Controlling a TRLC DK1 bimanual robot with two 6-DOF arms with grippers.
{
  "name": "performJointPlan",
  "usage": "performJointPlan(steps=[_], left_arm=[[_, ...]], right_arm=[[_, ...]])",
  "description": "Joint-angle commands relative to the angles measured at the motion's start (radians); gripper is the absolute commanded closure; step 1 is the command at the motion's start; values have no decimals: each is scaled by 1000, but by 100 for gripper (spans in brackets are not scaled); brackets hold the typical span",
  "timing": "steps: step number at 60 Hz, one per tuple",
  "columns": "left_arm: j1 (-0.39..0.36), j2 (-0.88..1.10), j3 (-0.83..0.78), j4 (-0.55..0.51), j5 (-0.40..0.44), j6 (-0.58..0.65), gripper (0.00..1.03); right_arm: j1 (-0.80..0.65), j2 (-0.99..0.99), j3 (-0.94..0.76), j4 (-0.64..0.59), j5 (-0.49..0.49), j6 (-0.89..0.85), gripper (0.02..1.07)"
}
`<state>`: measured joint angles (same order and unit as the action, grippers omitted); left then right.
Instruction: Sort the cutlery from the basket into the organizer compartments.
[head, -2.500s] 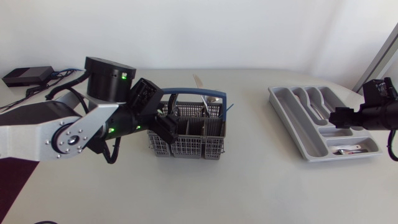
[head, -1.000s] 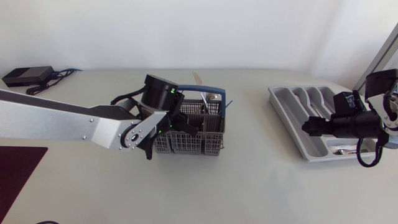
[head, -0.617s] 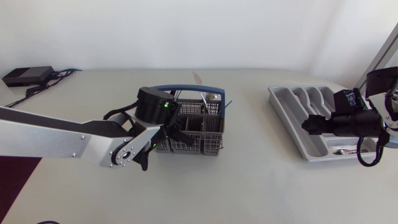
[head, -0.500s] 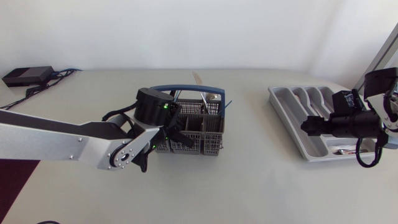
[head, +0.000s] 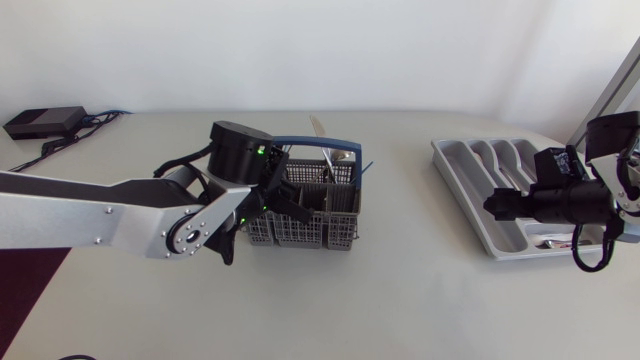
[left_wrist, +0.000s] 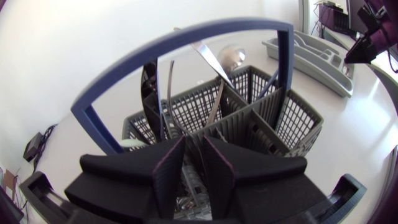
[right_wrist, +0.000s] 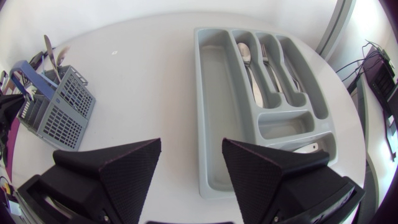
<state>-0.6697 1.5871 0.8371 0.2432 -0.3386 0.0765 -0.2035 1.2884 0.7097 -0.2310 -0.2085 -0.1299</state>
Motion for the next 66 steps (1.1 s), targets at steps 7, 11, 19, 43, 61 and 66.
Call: performJointPlan(steps=[7,11,19,43,61,66], left_arm=[[12,-22,-35,93,24,68,66],[13,-22,-50,130,24,97,63],[19,-13,-67,171,41,138,60],[1,5,-162,396,19,259,55],[-2,48,-155,441,0,284,50],[-1,53,-147,442,0,284,50]], right_arm=[[9,3,-39,22,6,12,35],[9,5,-42,28,4,10,35],[7,3,-49,36,0,7,35],[7,-17,-73,50,-8,-10,35],[7,-32,-79,52,-8,-11,35],[7,-37,-79,52,-8,-11,35]])
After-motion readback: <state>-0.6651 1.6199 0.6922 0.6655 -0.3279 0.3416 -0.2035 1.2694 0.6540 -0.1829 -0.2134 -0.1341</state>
